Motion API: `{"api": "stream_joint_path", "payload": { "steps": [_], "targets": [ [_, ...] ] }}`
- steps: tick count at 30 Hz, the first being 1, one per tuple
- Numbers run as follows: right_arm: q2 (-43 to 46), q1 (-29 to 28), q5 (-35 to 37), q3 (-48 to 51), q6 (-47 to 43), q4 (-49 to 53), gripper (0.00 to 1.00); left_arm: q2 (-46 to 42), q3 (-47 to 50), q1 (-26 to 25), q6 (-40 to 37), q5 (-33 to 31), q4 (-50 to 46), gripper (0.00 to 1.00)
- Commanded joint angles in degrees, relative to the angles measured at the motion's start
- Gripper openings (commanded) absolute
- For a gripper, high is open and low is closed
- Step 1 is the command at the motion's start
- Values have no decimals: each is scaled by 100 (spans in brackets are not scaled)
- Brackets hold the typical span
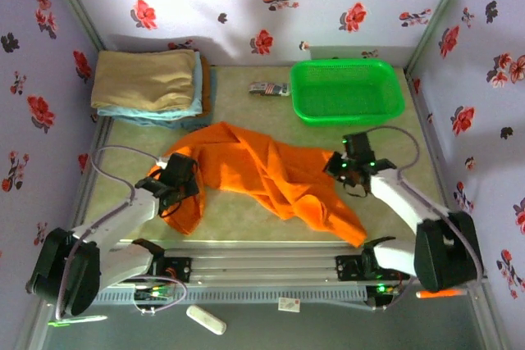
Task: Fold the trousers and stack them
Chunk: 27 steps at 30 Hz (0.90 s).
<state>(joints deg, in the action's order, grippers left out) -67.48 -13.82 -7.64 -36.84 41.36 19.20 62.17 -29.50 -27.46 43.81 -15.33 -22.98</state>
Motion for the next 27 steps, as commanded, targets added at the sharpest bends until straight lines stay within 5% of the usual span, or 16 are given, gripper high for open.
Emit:
{"api": "stream_joint_path", "payload": {
  "steps": [1, 3, 5, 7, 9, 11, 17, 22, 27],
  "targets": [
    [620, 797, 897, 33, -50, 668, 0, -385, 14, 39, -172, 26, -102, 0],
    [787, 1141, 969, 66, -50, 815, 1, -568, -12, 33, -217, 29, -240, 0],
    [802, 1365, 960, -12, -66, 990, 46, -721, -51, 32, -247, -28, -393, 0],
    [824, 1392, 896, -163, -108, 1215, 62, -835, -123, 31, -219, -144, -602, 0],
    [921, 1382, 464, -160, -203, 1133, 65, -862, -207, 47, -183, -263, -788, 0],
    [1026, 1338, 140, -204, -198, 1225, 66, -822, -292, 73, -132, -323, -923, 35],
    [1563, 1076, 44, -355, -371, 1847, 69, -522, -705, 19, -40, -114, -1023, 81],
    [1869, 750, -32, -612, -583, 2355, 71, 36, -1346, -744, -307, -86, -954, 90],
    [1612, -569, 98, -552, -472, 2216, 69, 1083, -1833, -1512, -576, -348, -587, 92]
  ]
}}
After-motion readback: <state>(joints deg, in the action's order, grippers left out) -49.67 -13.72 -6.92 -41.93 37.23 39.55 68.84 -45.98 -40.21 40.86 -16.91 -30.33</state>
